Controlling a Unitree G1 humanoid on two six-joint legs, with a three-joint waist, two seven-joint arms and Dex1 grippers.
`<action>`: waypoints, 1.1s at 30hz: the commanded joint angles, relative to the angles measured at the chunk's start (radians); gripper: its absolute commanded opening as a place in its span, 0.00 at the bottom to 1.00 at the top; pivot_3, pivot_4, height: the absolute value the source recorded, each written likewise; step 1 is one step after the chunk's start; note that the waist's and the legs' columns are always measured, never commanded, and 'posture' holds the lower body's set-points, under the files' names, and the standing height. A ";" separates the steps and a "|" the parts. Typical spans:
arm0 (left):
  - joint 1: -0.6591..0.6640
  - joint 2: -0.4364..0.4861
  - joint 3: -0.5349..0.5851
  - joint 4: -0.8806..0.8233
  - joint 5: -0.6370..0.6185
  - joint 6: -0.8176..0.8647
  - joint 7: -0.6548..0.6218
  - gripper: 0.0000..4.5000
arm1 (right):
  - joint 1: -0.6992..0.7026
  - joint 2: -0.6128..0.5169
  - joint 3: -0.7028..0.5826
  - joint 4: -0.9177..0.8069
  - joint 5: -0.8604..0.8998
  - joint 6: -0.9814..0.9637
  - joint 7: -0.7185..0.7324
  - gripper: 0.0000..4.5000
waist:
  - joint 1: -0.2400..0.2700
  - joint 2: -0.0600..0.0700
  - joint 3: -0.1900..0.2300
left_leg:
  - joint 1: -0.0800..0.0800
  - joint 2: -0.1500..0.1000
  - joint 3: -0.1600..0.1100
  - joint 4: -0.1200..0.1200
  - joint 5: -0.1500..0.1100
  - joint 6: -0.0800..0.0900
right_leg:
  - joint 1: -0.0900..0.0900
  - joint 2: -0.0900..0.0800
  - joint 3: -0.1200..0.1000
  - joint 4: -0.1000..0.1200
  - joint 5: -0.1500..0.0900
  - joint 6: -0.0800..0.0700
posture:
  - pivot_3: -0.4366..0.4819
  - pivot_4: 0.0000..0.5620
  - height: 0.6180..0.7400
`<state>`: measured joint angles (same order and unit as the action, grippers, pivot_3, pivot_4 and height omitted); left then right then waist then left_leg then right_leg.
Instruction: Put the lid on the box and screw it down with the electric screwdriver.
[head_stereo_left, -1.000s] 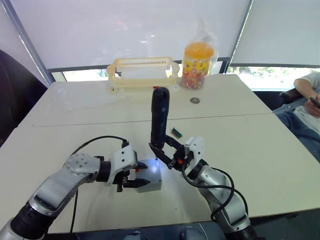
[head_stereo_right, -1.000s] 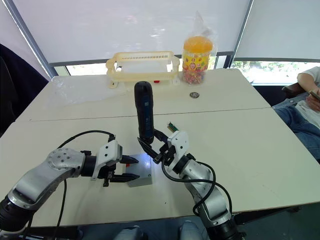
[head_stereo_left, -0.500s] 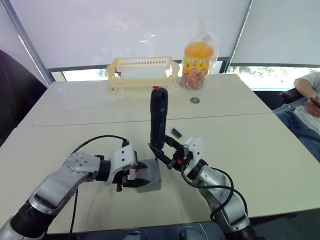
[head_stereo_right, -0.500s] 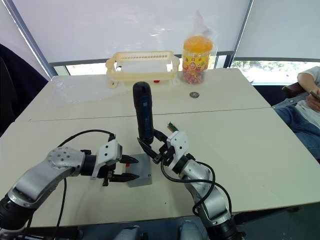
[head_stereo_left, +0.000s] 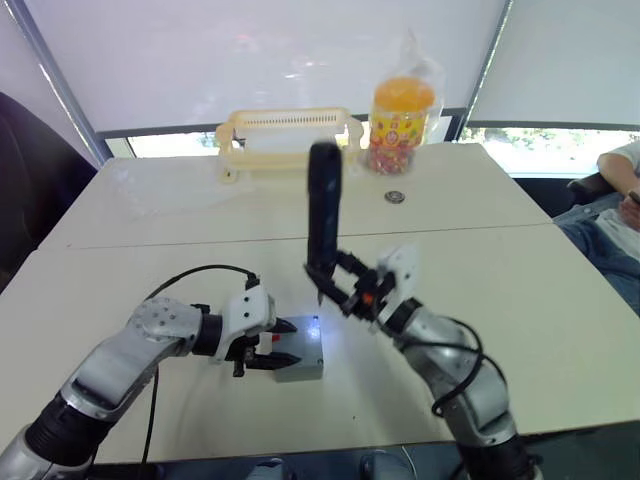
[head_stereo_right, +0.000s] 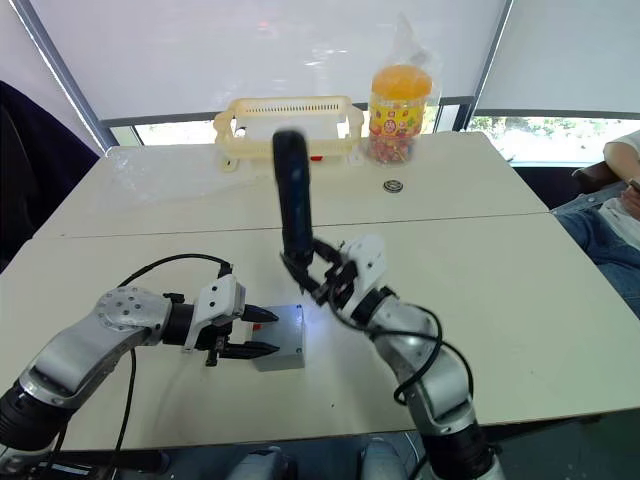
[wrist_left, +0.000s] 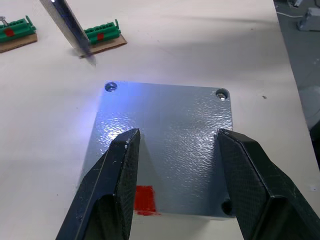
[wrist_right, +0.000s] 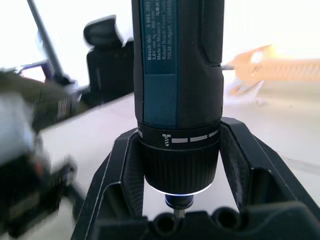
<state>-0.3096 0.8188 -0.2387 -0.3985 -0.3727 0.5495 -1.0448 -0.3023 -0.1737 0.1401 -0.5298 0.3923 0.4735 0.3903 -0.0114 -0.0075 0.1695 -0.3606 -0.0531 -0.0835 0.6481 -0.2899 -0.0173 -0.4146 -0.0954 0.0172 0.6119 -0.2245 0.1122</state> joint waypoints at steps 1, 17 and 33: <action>0.029 0.003 -0.046 0.057 0.051 0.019 0.003 0.55 | -0.109 0.018 -0.117 -0.156 0.160 0.104 -0.080 0.39 | -0.001 0.000 0.000 | -0.001 0.000 0.000 -0.001 0.000 0.000 | -0.001 0.000 0.000 0.000 0.000 0.000 | 0.48 0.27 1.00; 0.032 0.130 0.256 -0.235 -0.273 0.175 -0.071 0.55 | -0.170 -0.832 -0.527 0.388 0.949 1.133 -0.253 0.39 | -0.002 0.000 0.021 | -0.027 -0.001 0.002 0.000 -0.001 0.003 | -0.024 -0.002 -0.003 -0.001 0.003 0.003 | 0.48 0.27 1.00; 0.091 0.091 0.196 -0.243 -0.194 0.129 0.050 0.55 | -0.289 -0.864 -0.260 0.670 0.763 1.139 -0.204 0.39 | 0.000 0.001 0.025 | -0.032 -0.002 0.006 0.014 -0.001 0.004 | -0.024 -0.002 -0.001 0.000 0.005 0.006 | 0.48 0.27 1.00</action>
<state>-0.2154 0.9159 -0.0526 -0.6291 -0.5773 0.6906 -1.0151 -0.5622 -1.0340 -0.1001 0.1451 1.1914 1.6080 0.1709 -0.0110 -0.0064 0.1945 -0.3924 -0.0554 -0.0778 0.6621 -0.2913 -0.0131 -0.4382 -0.0972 0.0167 0.6119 -0.2195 0.1187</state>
